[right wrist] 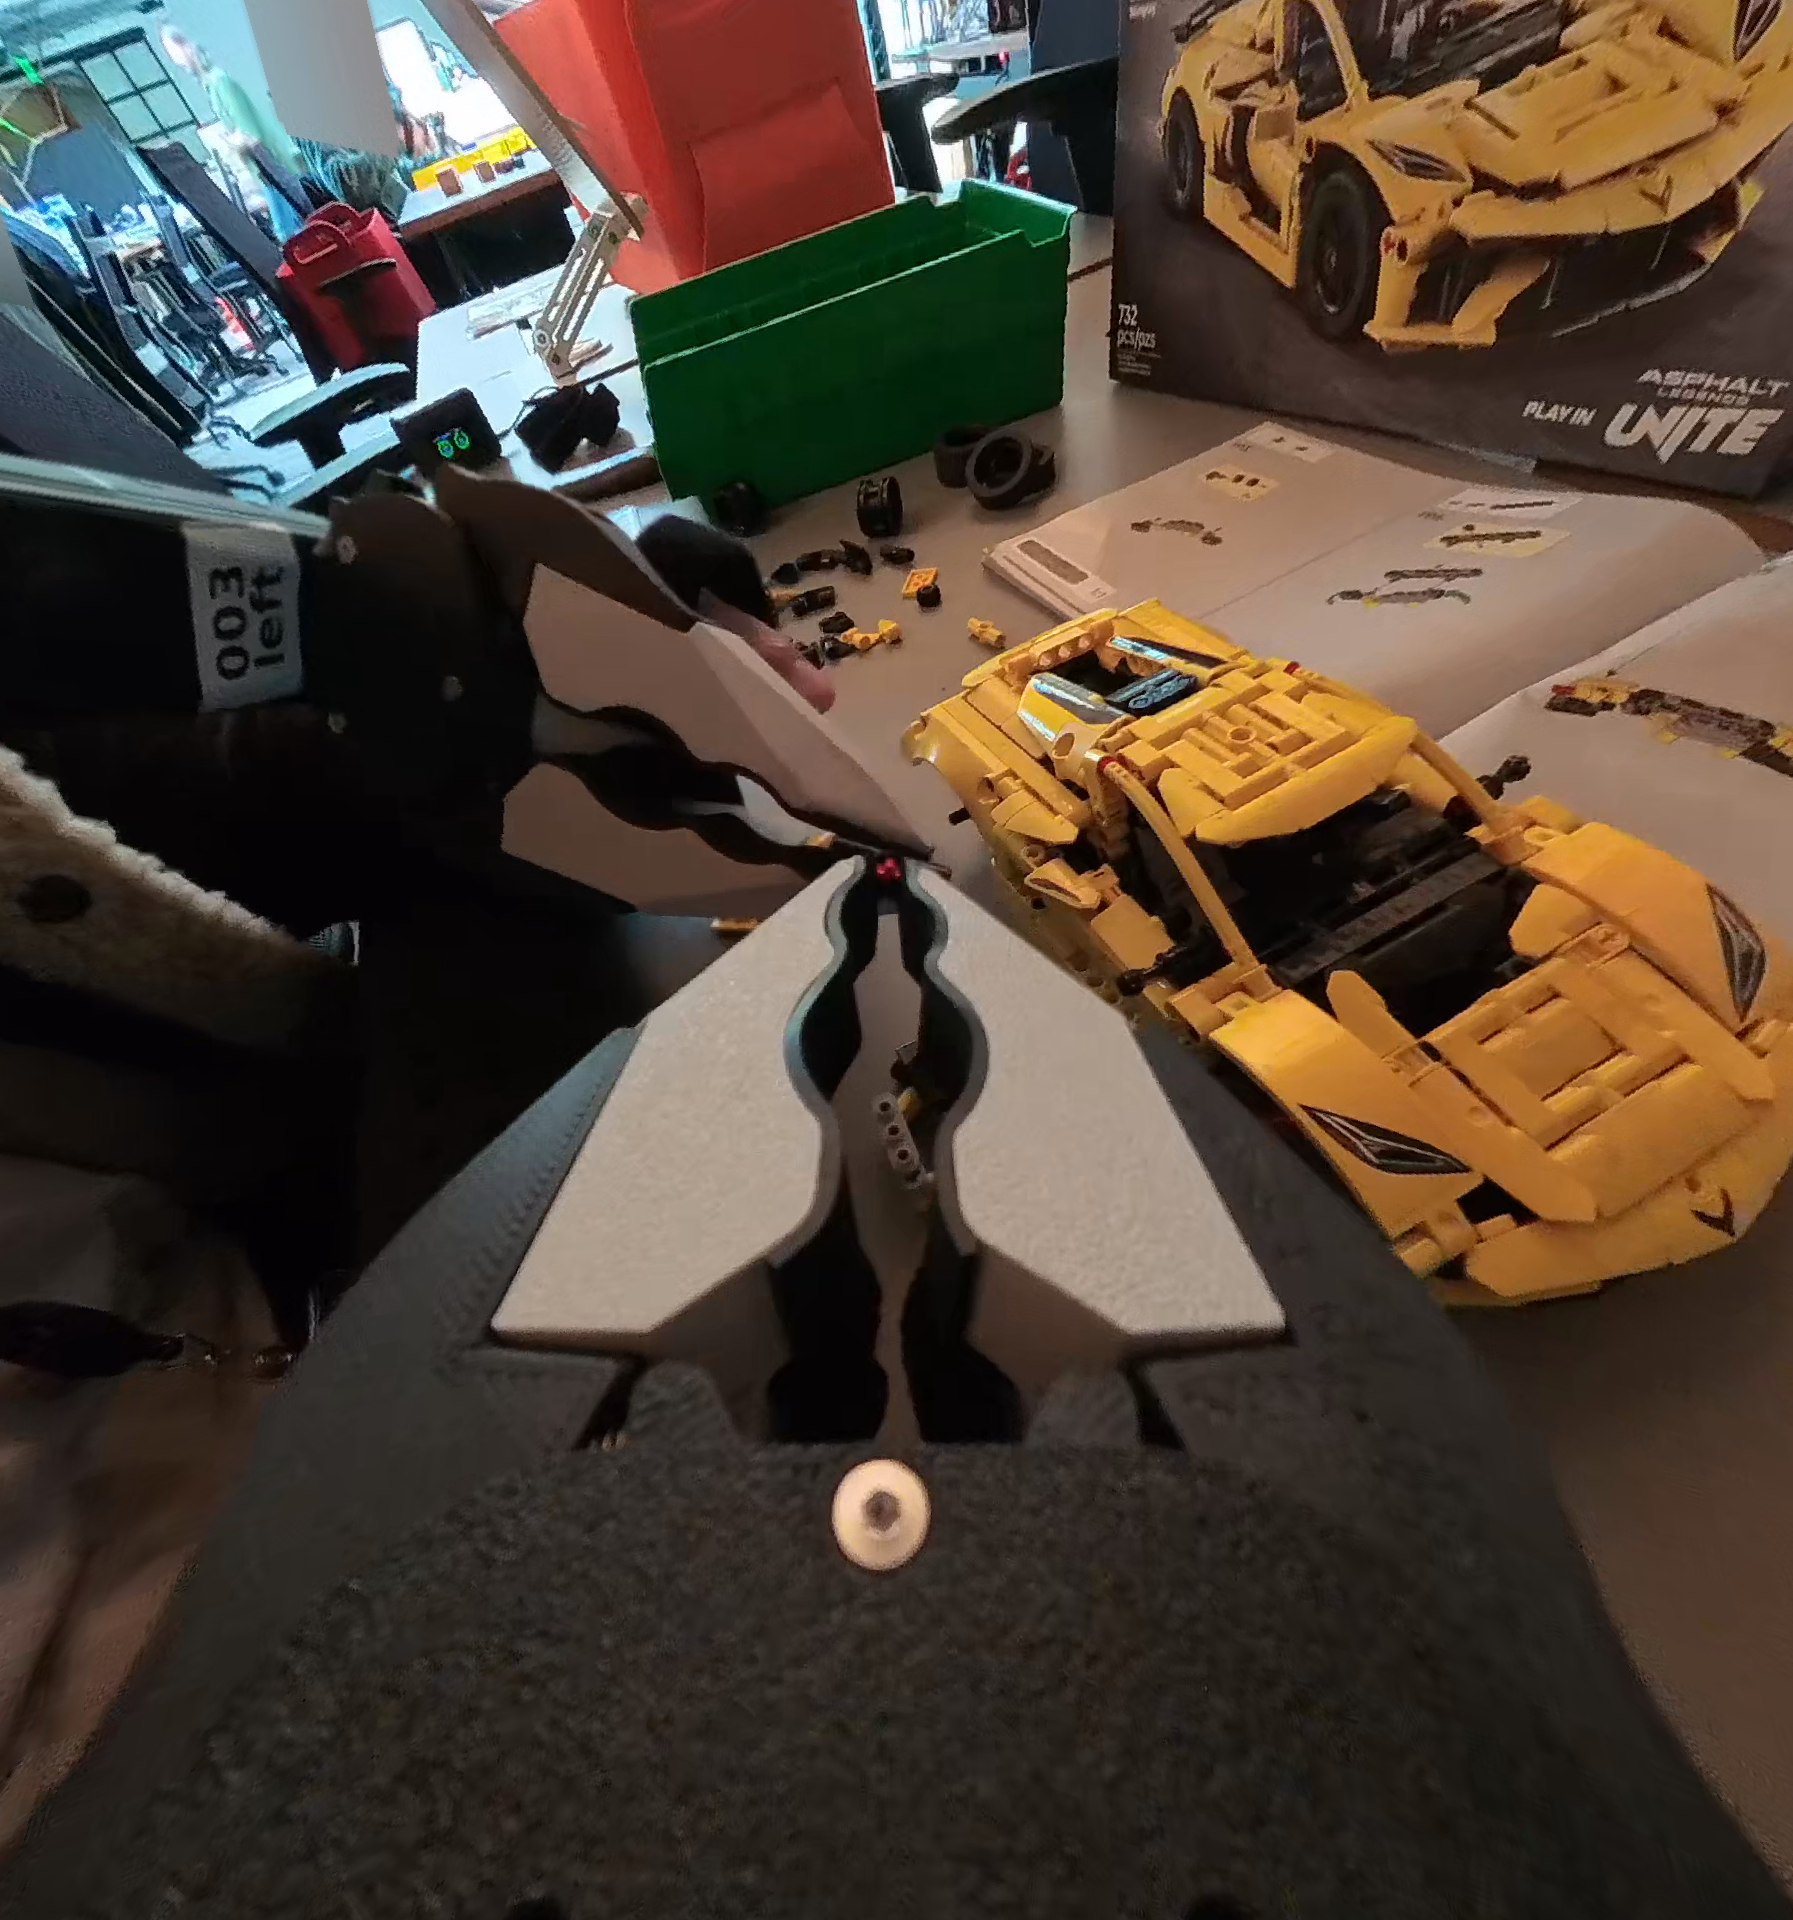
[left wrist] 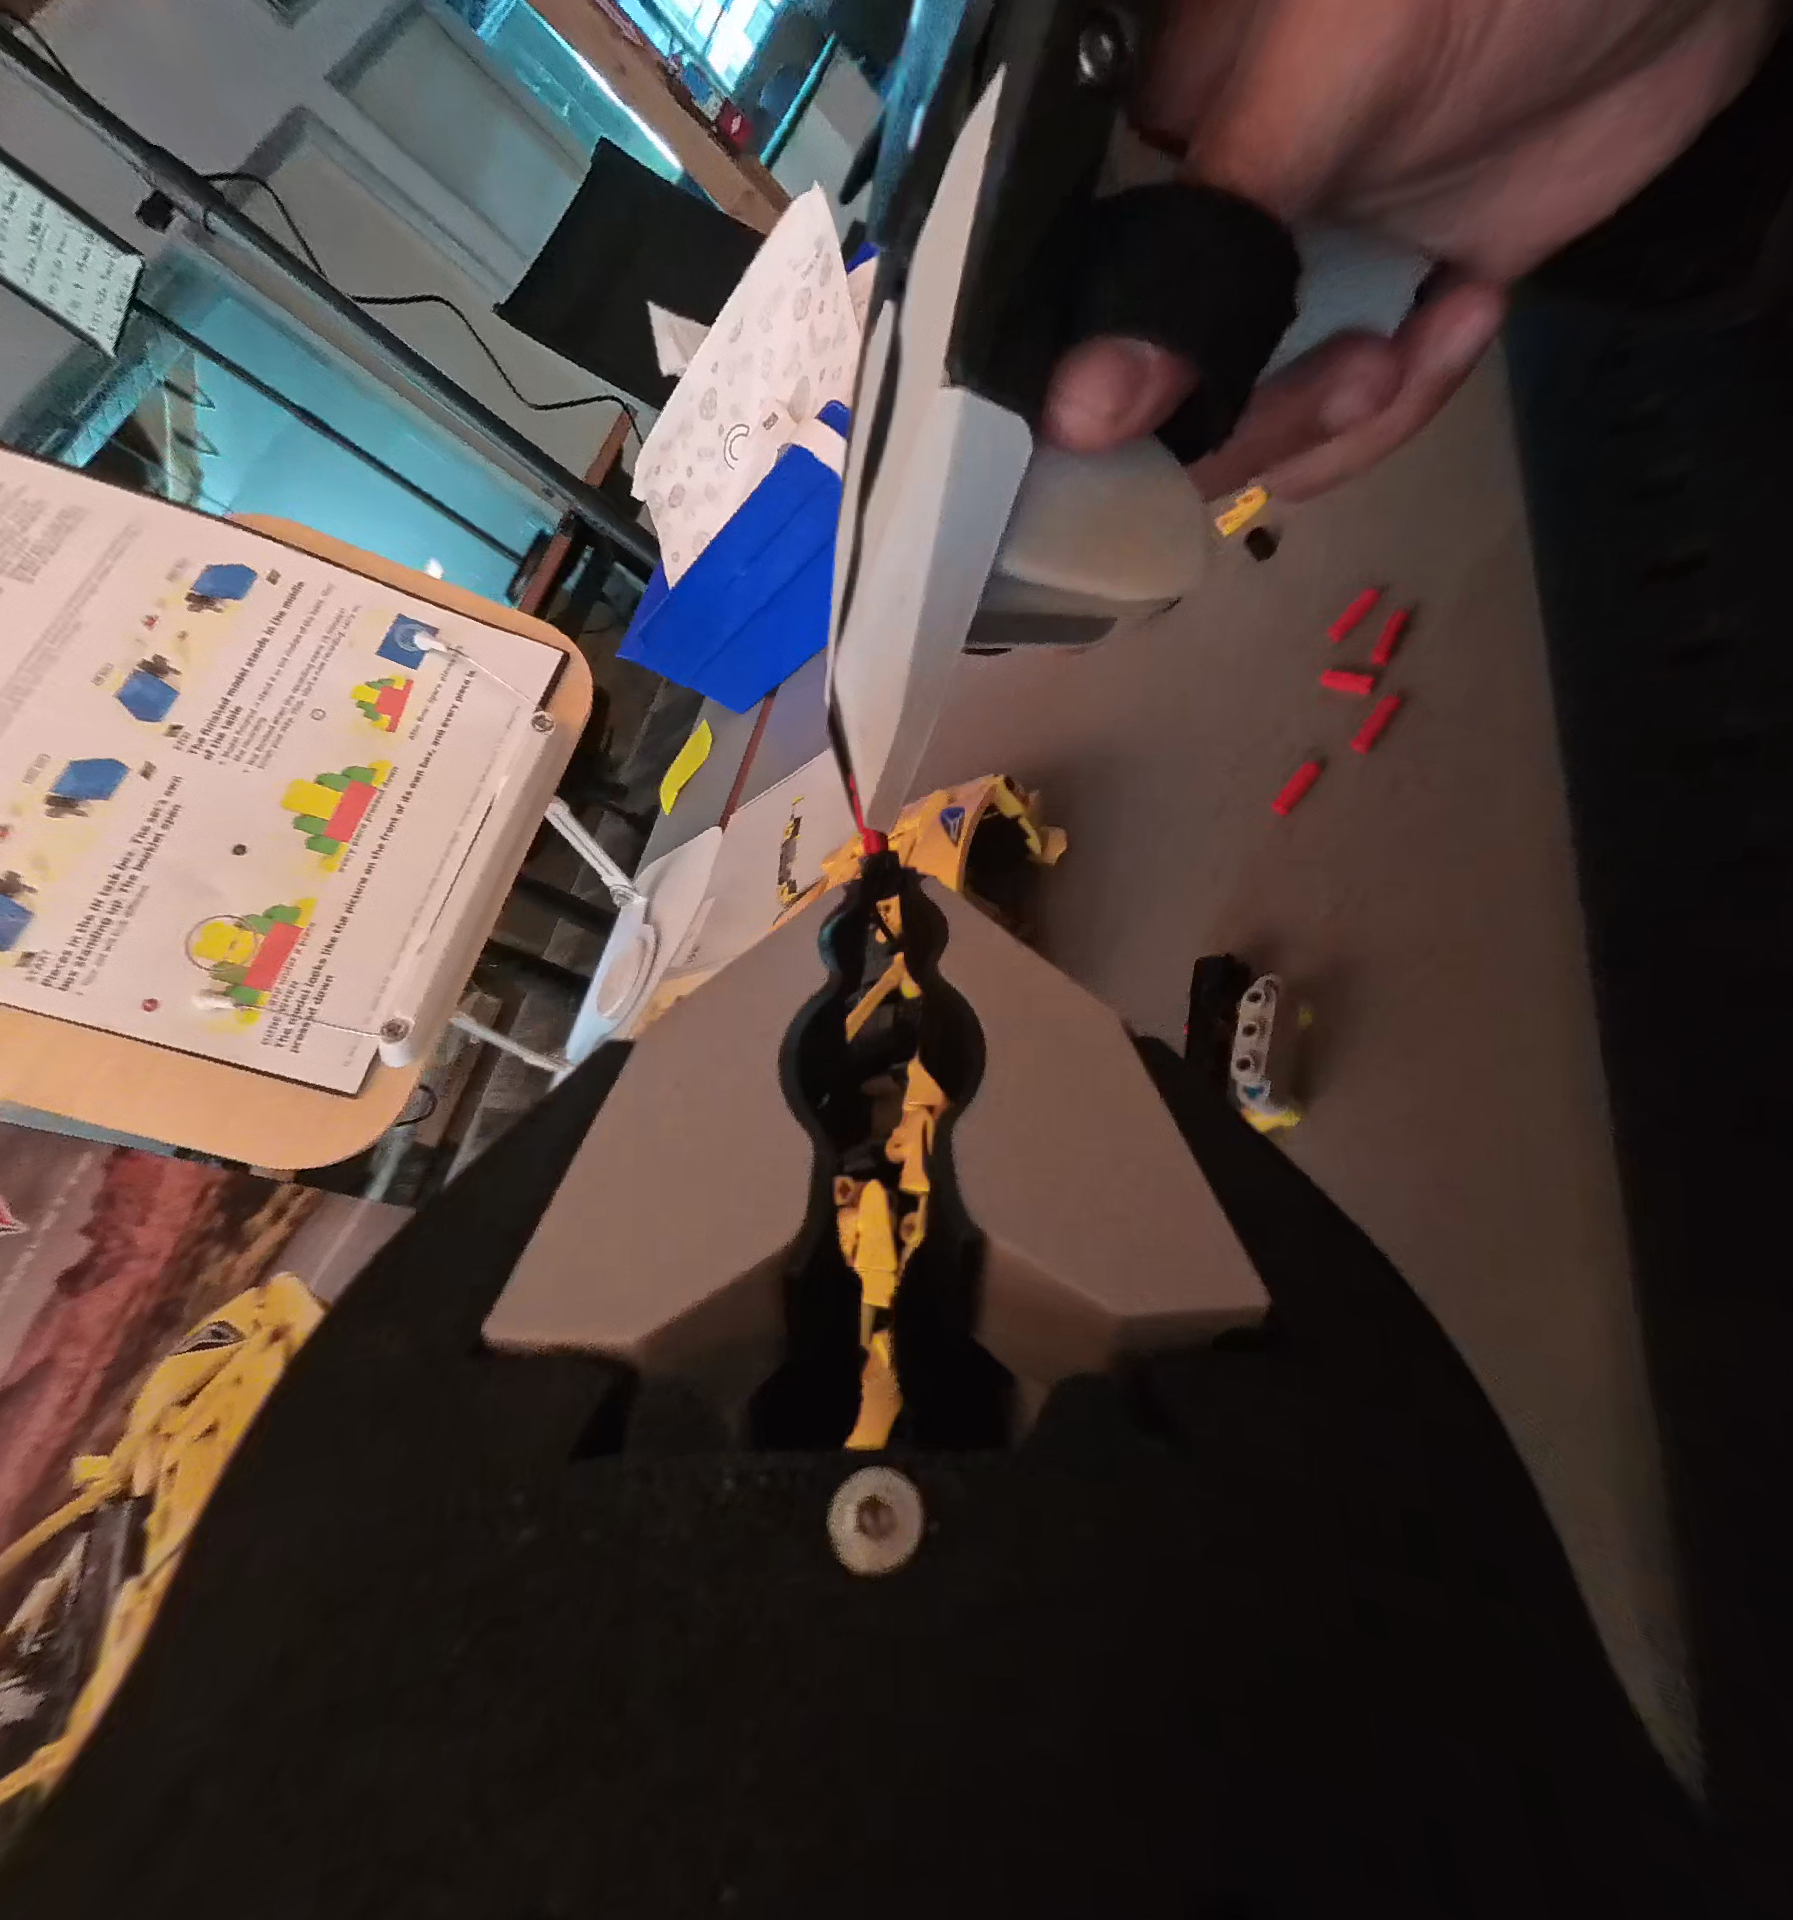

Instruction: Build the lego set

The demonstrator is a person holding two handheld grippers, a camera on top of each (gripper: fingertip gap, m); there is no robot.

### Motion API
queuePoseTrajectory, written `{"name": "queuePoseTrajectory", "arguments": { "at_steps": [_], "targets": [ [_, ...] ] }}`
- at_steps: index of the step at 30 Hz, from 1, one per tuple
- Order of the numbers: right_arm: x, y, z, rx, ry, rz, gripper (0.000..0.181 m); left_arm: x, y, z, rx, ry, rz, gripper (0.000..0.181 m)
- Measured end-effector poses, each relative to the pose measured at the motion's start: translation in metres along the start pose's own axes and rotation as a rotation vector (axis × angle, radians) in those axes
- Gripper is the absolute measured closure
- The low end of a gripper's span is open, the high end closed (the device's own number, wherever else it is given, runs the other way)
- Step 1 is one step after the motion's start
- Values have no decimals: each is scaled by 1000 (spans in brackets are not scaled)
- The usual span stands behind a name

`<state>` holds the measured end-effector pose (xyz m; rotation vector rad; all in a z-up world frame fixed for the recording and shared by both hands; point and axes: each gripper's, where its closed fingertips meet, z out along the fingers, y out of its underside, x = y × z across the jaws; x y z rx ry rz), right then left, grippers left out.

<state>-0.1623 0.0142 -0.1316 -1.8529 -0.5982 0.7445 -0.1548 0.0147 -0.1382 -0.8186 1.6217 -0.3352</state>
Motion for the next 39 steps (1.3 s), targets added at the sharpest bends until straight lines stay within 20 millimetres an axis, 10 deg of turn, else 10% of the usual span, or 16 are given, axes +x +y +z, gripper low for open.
{"name": "queuePoseTrajectory", "arguments": {
  "at_steps": [11,17,28,32,39],
  "targets": [
    [3,10,5,-45,-17,44,178,8,7,4,-45,21,26,177],
    [8,0,2,-35,-48,68,173,-2,4,5,48,136,-384,176],
    [-2,-36,-8,-45,105,-551,160,-18,-13,-10,309,425,-1026,175],
    [-2,-29,2,-163,99,-674,123,-26,-15,-14,376,463,-1148,175],
    [2,-27,19,-176,184,-789,133,-27,-18,-16,431,554,-1295,175]
  ]
}}
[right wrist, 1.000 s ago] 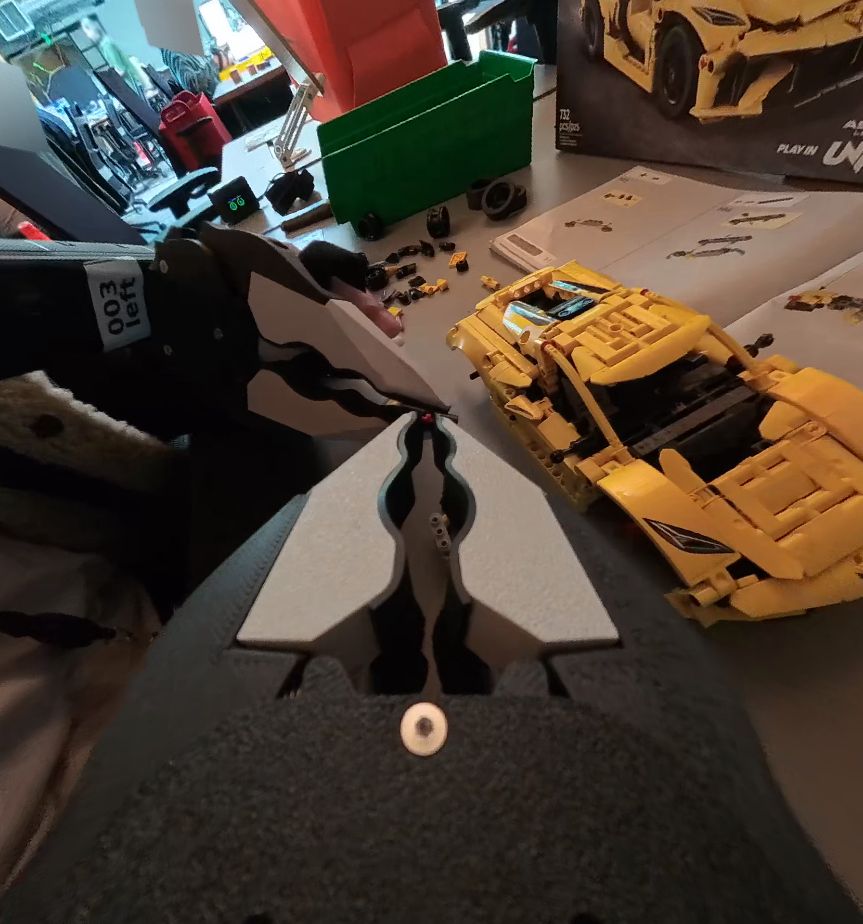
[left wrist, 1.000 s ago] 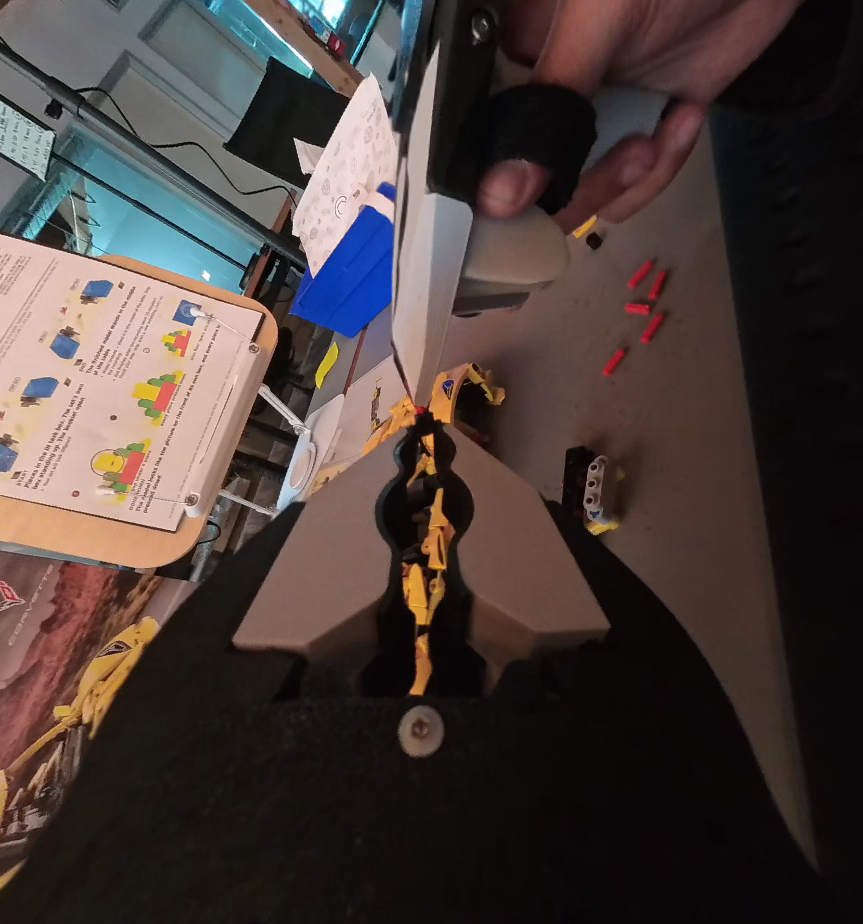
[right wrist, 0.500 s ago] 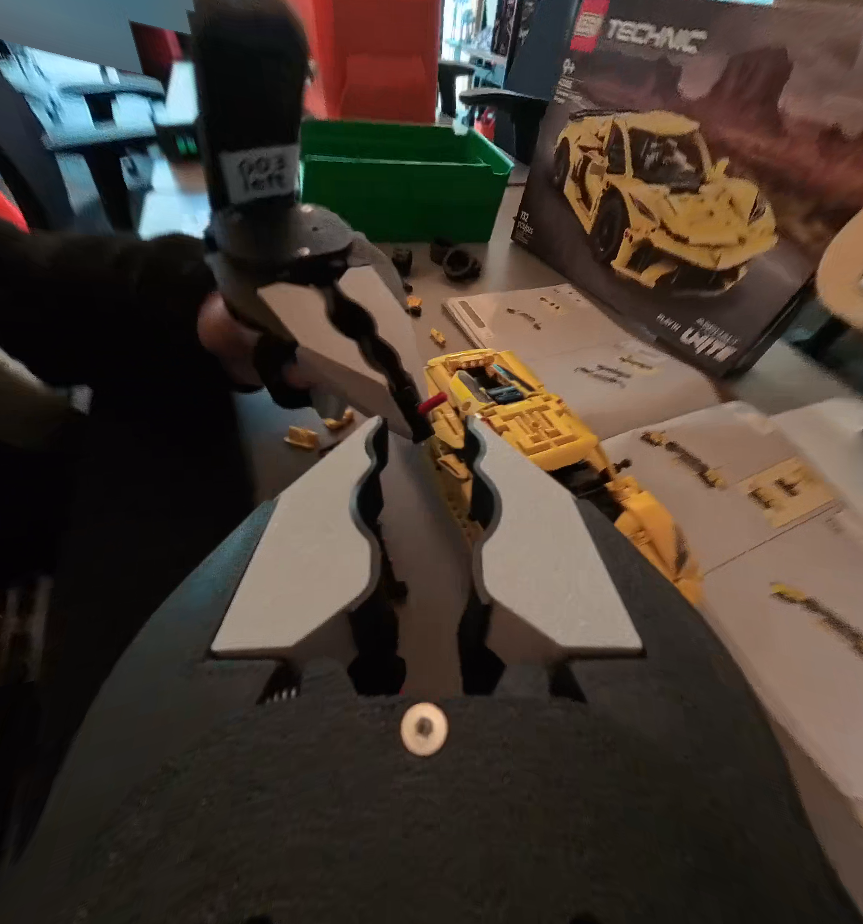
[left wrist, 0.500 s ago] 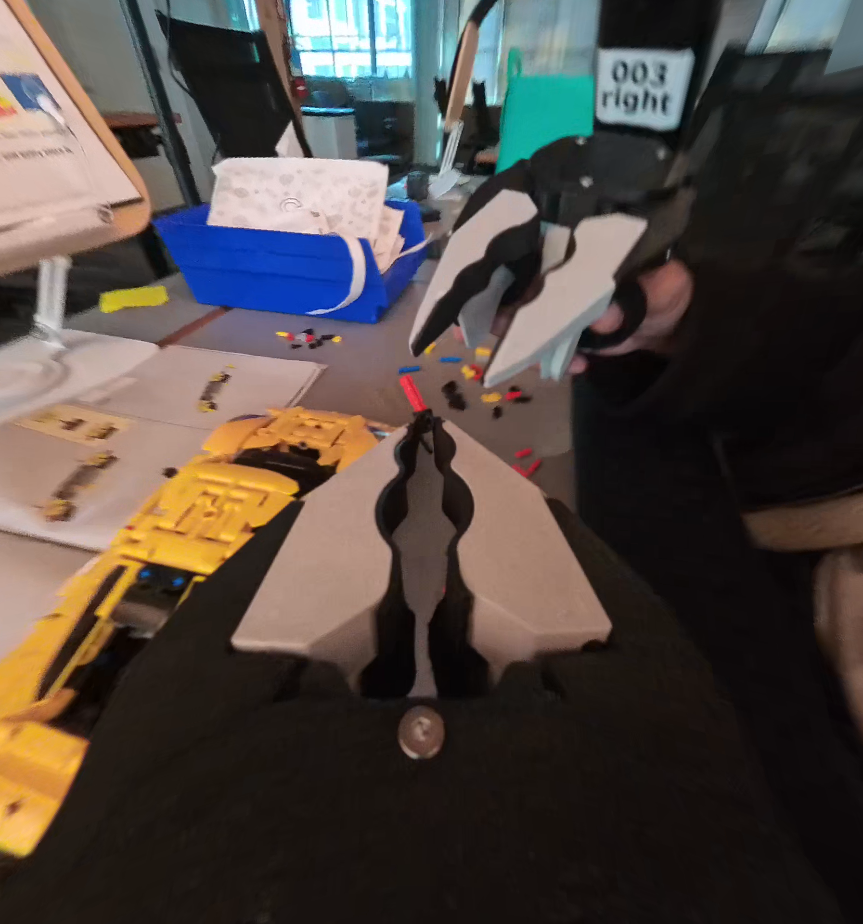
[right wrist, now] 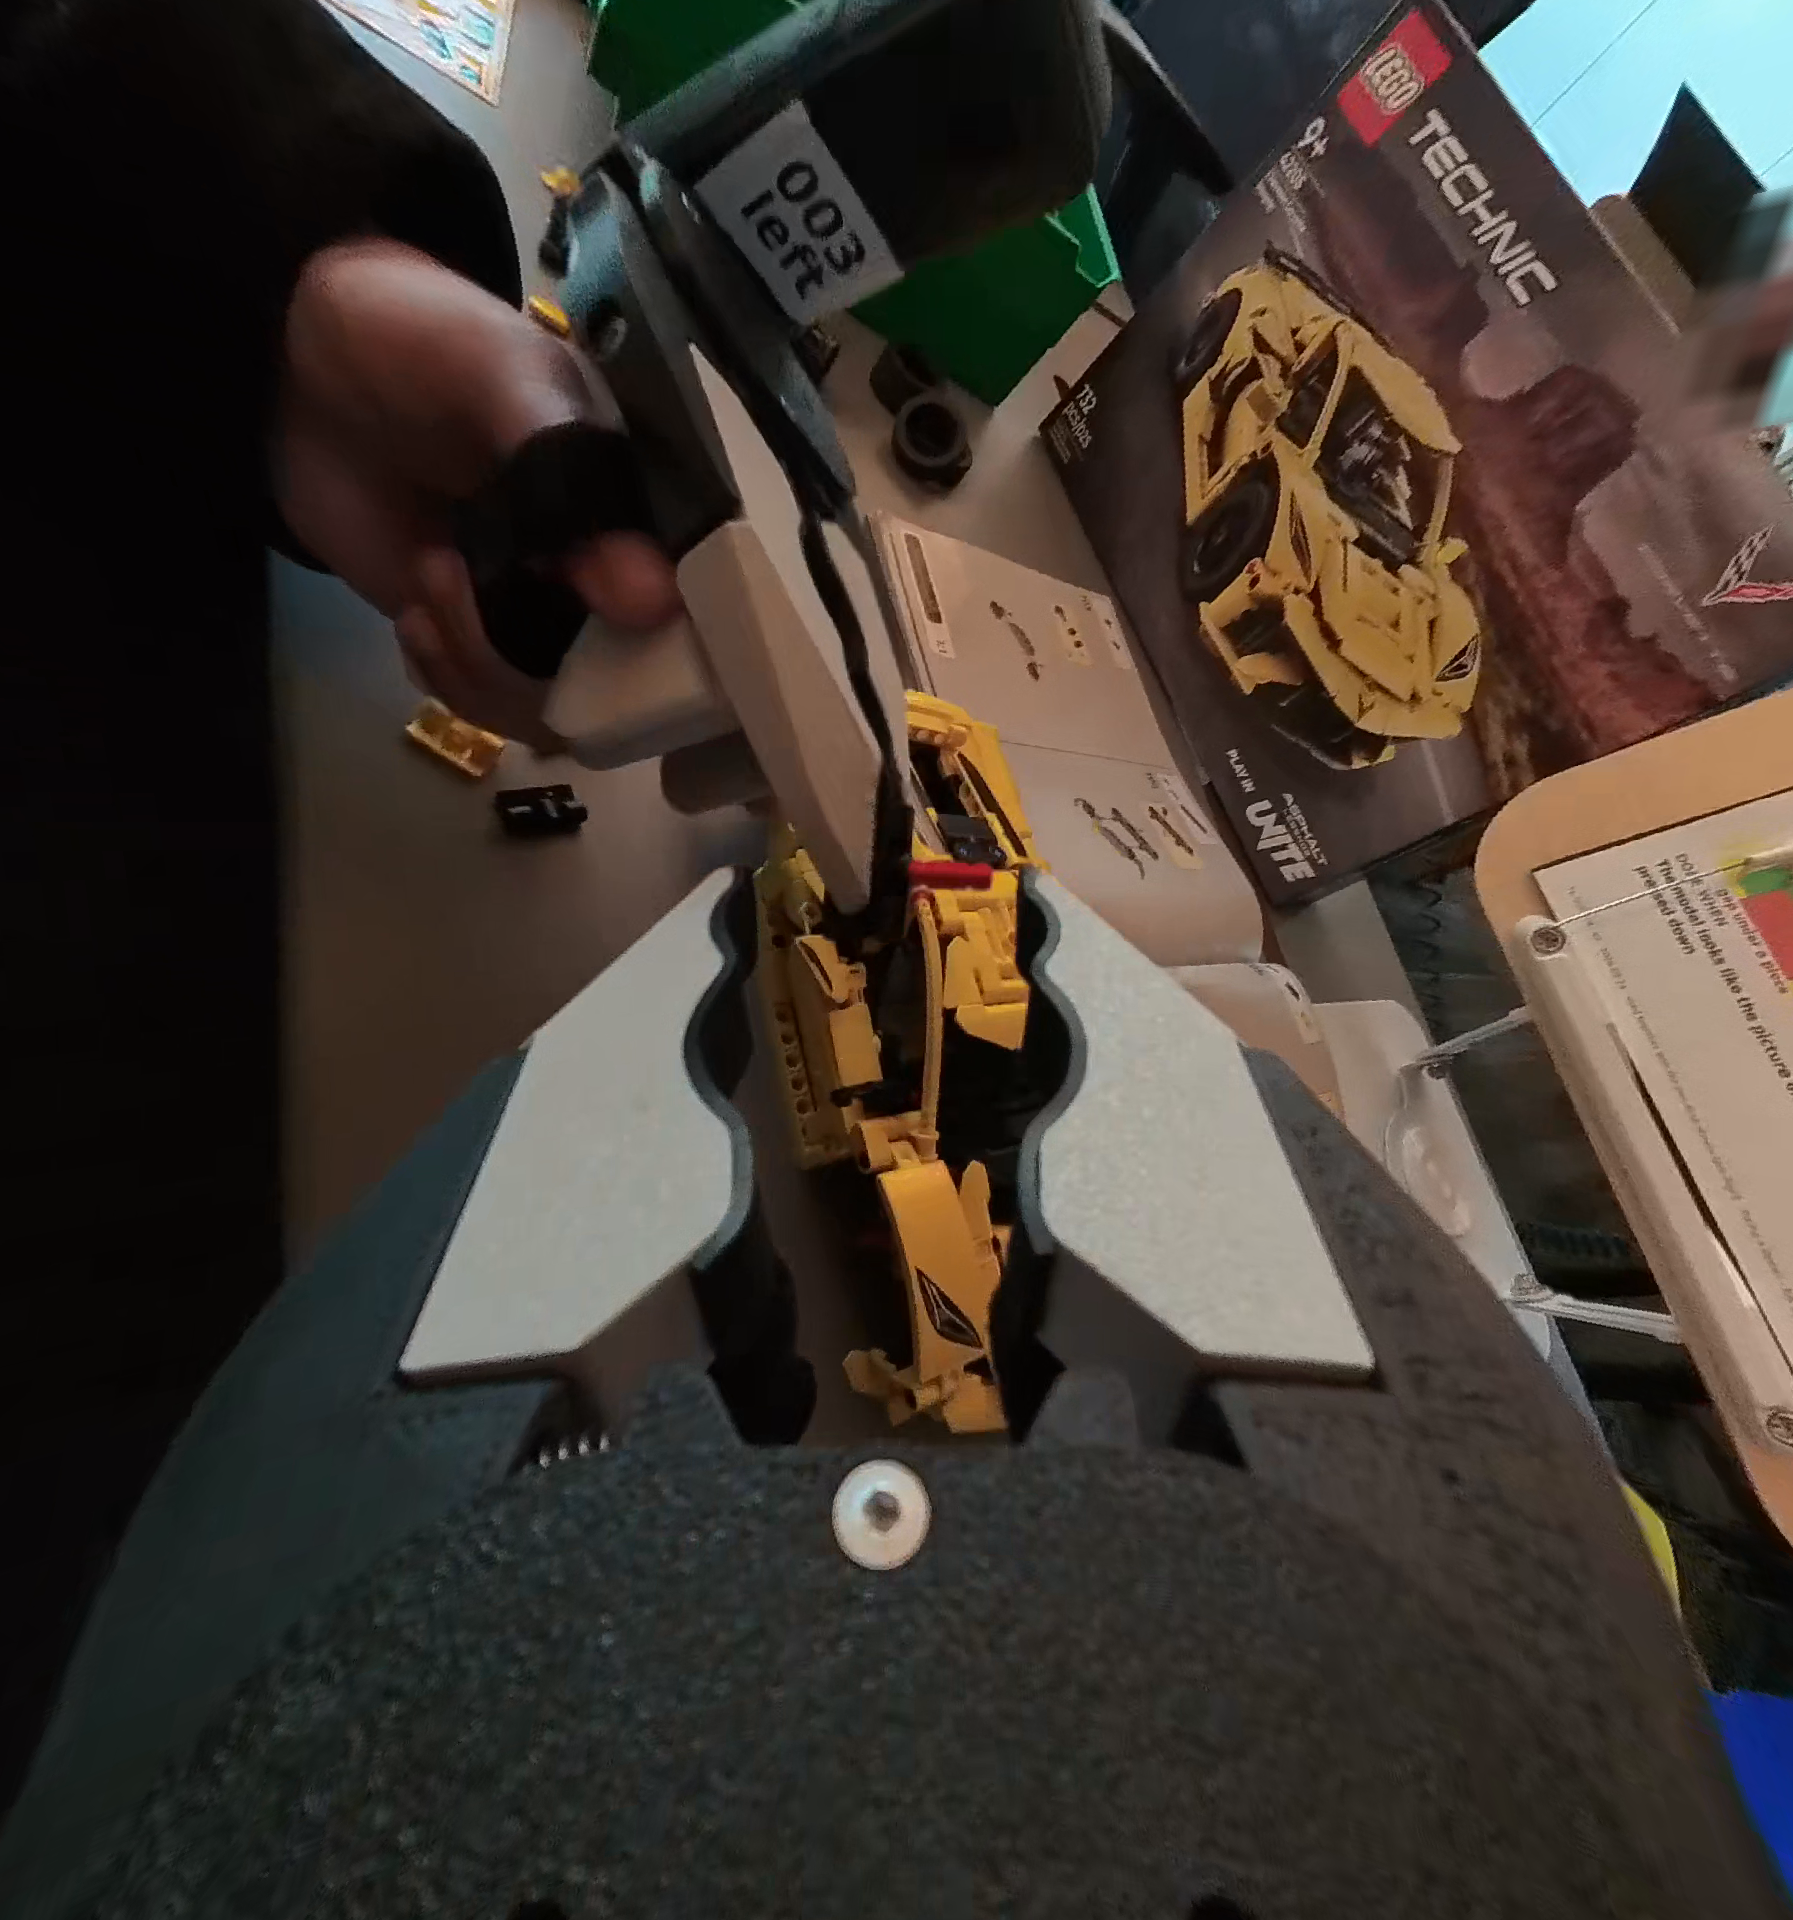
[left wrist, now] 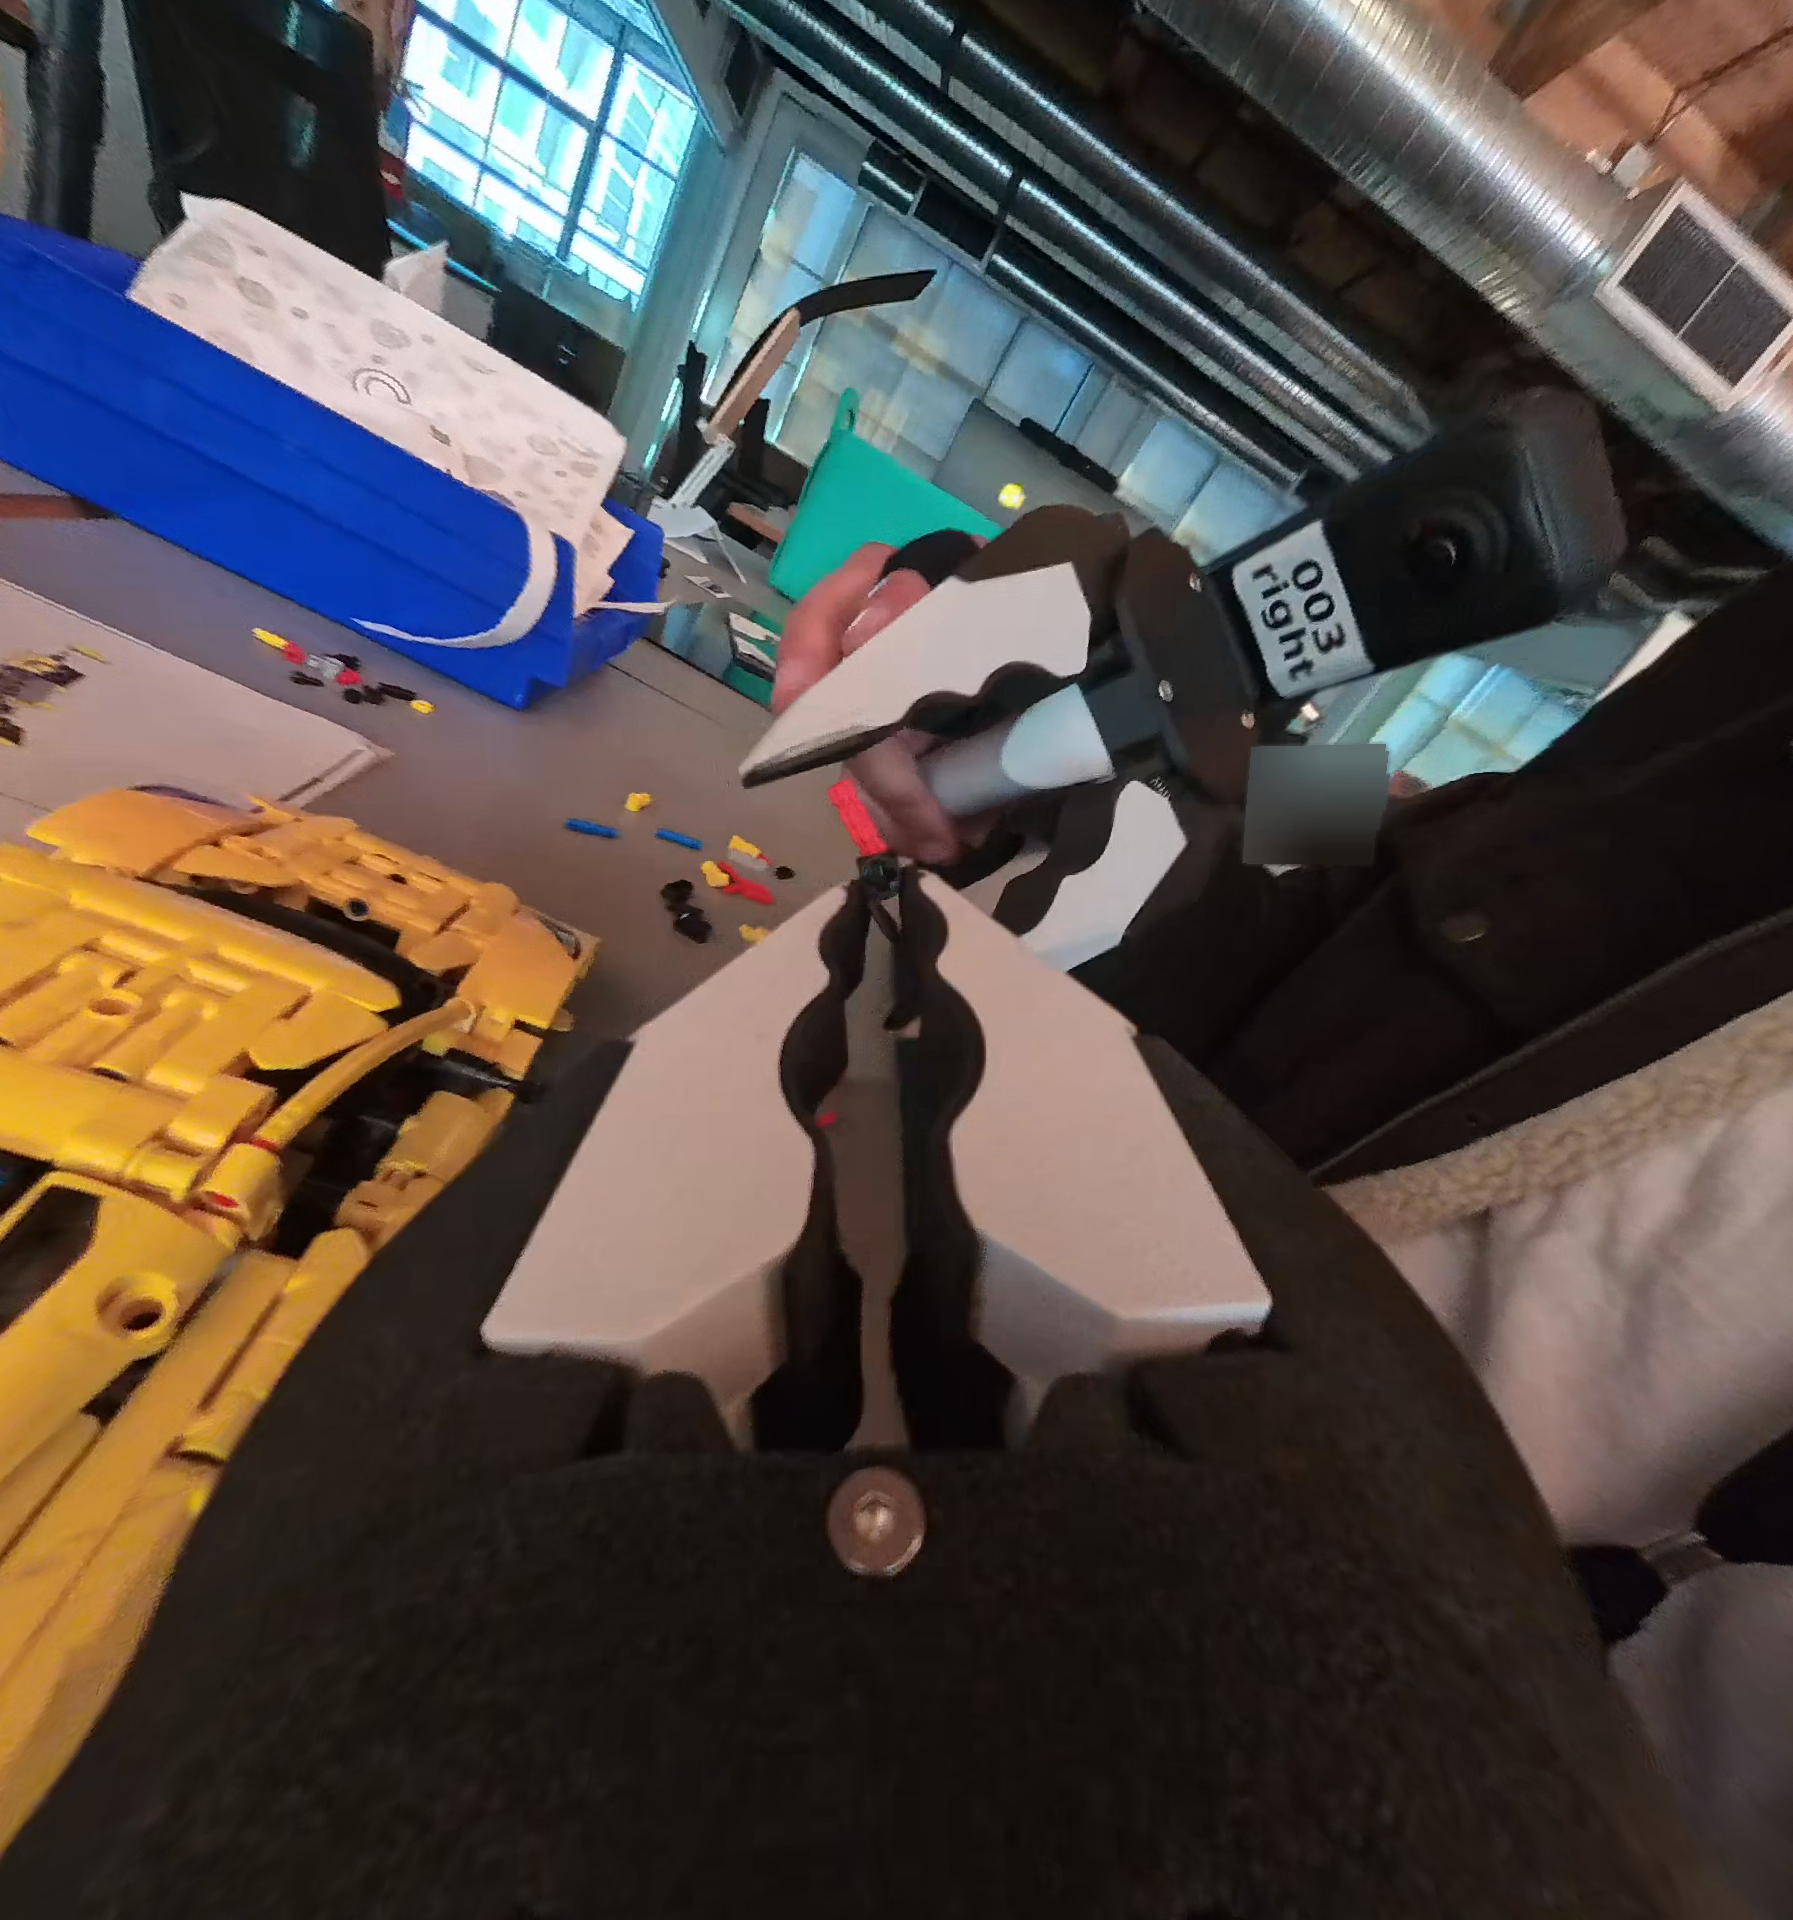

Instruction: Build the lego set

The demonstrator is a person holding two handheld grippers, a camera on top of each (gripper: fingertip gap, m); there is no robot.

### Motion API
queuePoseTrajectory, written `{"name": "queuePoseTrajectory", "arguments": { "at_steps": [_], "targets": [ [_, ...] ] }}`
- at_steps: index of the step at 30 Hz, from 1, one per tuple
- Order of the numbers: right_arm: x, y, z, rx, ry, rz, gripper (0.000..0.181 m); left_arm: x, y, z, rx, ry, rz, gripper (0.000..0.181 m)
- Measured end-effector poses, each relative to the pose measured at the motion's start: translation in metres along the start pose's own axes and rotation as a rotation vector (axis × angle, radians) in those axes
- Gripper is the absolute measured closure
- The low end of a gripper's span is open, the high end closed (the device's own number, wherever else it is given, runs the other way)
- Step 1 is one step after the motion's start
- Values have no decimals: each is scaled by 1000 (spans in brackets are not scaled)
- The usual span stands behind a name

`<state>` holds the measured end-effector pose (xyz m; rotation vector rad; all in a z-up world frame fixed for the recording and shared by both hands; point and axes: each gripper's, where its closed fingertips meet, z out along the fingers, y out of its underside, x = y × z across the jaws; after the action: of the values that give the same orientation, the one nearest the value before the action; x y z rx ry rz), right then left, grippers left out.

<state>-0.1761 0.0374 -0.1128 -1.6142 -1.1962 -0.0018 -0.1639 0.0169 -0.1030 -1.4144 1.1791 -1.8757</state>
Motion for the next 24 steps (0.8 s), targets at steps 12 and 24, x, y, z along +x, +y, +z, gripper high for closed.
{"name": "queuePoseTrajectory", "arguments": {
  "at_steps": [12,24],
  "targets": [
    [1,2,0,-32,13,-41,150,1,3,1,11,60,-117,176],
    [4,7,4,-83,98,-212,153,-7,6,-1,10,52,-204,176]
  ]
}}
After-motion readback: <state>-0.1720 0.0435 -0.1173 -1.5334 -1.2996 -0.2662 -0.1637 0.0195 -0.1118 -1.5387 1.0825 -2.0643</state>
